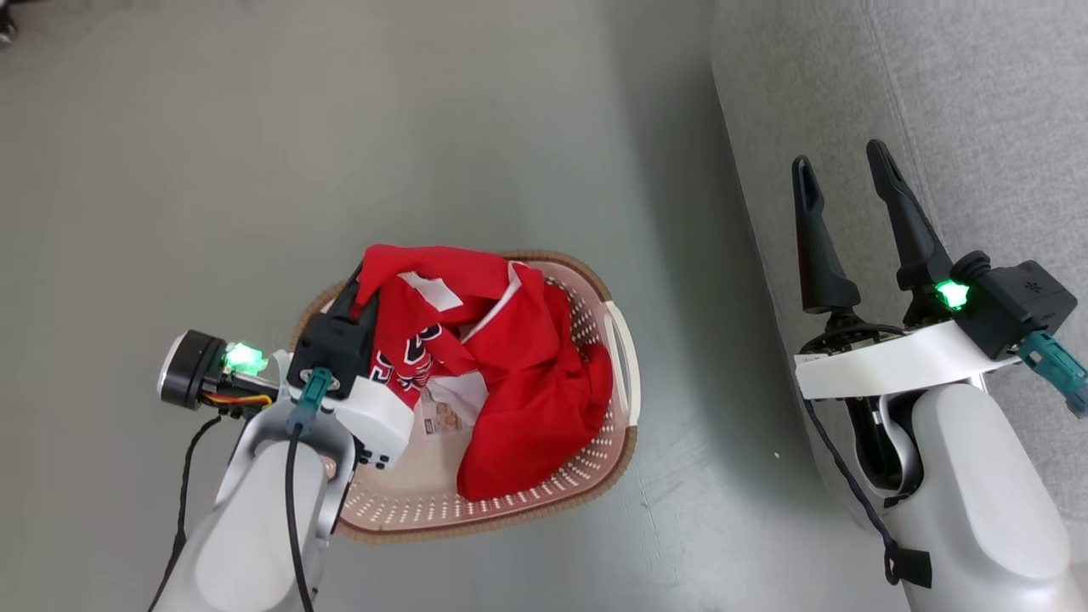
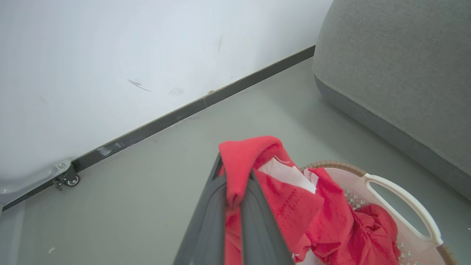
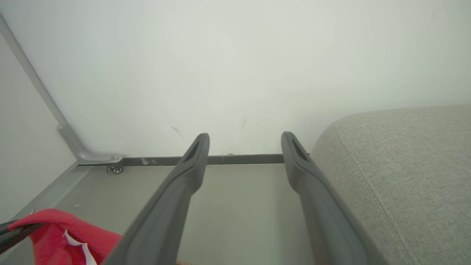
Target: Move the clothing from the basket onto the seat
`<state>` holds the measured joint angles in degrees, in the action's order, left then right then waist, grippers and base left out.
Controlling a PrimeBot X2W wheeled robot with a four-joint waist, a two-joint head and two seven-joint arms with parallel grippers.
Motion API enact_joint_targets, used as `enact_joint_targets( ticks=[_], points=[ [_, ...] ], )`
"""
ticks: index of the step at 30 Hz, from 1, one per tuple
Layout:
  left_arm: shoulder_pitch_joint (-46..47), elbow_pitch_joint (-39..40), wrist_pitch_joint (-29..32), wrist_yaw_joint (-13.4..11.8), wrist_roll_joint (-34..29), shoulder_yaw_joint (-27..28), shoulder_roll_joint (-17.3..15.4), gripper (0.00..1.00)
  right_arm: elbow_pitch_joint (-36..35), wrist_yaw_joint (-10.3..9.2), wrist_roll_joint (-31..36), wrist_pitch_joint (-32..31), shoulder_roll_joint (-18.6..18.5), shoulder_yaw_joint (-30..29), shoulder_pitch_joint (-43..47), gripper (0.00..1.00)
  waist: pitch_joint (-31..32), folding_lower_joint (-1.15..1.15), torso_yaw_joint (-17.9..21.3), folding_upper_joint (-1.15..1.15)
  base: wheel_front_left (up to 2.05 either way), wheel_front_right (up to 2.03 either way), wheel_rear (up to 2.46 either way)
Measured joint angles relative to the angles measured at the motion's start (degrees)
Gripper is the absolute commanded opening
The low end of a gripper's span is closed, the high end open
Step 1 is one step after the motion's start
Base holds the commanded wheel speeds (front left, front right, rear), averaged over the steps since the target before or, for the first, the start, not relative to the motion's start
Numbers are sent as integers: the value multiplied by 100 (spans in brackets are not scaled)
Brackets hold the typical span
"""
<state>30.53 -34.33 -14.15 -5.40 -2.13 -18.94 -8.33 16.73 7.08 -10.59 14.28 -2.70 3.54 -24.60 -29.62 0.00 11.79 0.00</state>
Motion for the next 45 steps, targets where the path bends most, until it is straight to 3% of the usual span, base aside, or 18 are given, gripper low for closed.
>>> enact_joint_targets(
  ticks=[17, 45],
  points=[
    [-504, 1006, 0, -4, -21, -203, -230, 0, 78, 0, 55, 0, -16, 186, 394, 100, 948, 0, -275, 0, 0, 0, 0],
    [-805, 1794, -7, 795, 43, -590, -584, 0, 192, 0, -45, -311, -634, 1502, 1267, 100, 2479, -1, -574, 0, 0, 0, 0]
  ],
)
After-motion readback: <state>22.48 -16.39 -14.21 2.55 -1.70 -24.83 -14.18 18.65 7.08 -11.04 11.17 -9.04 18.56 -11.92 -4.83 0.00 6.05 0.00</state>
